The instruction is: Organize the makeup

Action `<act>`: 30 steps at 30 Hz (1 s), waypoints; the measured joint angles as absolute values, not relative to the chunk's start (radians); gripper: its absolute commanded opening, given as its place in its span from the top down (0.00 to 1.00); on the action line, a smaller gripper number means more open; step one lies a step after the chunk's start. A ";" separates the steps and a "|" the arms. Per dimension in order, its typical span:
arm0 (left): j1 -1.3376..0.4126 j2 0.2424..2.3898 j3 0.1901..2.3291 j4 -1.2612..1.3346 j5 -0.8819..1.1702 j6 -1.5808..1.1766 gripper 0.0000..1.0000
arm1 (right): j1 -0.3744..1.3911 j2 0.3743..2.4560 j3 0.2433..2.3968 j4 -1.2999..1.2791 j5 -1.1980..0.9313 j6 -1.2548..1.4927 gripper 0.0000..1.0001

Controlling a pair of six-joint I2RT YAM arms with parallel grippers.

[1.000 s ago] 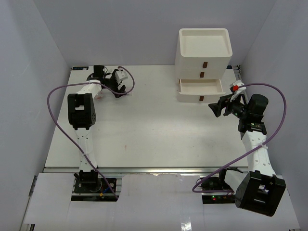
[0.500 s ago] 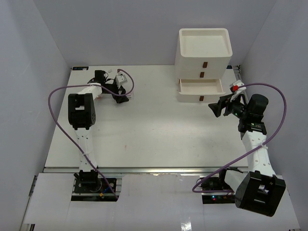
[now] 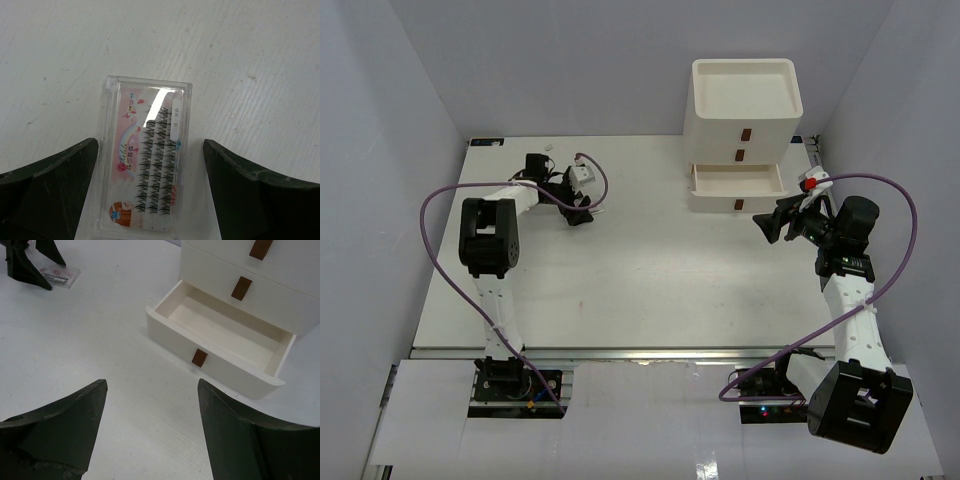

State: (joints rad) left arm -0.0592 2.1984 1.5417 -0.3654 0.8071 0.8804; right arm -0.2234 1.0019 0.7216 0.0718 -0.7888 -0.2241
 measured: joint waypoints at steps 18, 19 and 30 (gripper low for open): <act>-0.115 2.196 1.610 -0.334 0.578 0.639 0.02 | -0.223 1.001 0.722 0.078 -0.795 -0.224 0.21; -0.115 2.196 1.613 -0.337 0.574 0.630 0.02 | -0.223 1.001 0.722 0.078 -0.796 -0.224 0.21; -0.131 2.220 1.645 -0.370 0.495 0.530 0.02 | -0.223 1.001 0.722 0.078 -0.801 -0.222 0.21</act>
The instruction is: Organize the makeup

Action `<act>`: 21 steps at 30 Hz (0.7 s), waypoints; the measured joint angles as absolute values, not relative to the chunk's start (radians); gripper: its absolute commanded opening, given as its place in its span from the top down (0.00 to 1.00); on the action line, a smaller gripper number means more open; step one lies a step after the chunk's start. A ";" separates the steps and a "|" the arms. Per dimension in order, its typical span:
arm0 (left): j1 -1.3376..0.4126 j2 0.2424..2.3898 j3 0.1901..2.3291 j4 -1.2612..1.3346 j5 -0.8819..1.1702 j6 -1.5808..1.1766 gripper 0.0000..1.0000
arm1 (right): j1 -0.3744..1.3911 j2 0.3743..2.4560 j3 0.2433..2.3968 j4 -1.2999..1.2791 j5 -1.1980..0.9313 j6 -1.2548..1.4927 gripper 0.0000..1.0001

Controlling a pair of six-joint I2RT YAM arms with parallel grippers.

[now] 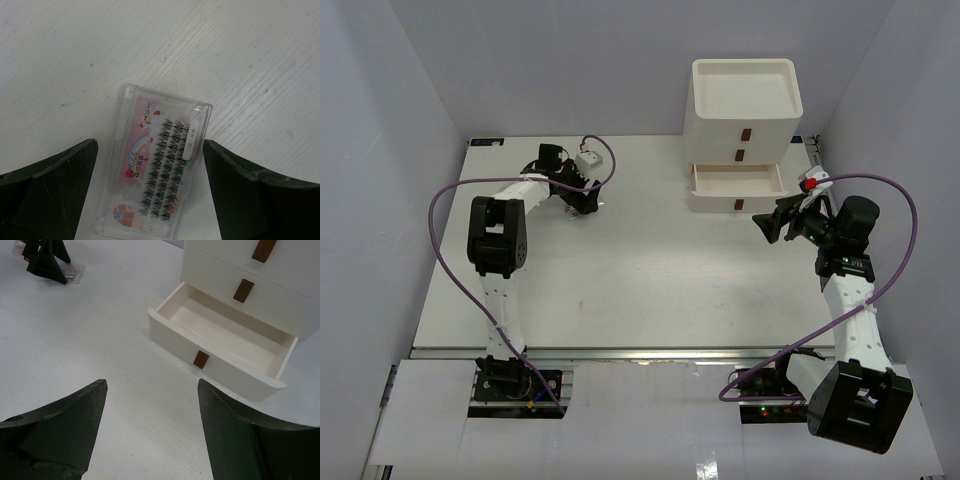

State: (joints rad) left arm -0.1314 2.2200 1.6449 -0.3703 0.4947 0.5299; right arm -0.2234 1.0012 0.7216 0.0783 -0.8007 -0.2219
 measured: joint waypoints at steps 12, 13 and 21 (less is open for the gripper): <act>-0.189 2.182 1.585 -0.318 0.339 0.508 0.17 | -0.223 1.001 0.722 0.078 -0.808 -0.220 0.21; -0.195 2.175 1.574 -0.309 0.328 0.507 0.20 | -0.223 1.001 0.722 0.078 -0.808 -0.220 0.21; -0.209 2.160 1.548 -0.279 0.300 0.494 0.70 | -0.223 1.001 0.722 0.078 -0.808 -0.220 0.21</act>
State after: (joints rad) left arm -0.2089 2.1597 1.5478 -0.2790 0.2996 0.4942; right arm -0.2234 1.0012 0.7216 0.0784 -0.8078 -0.2199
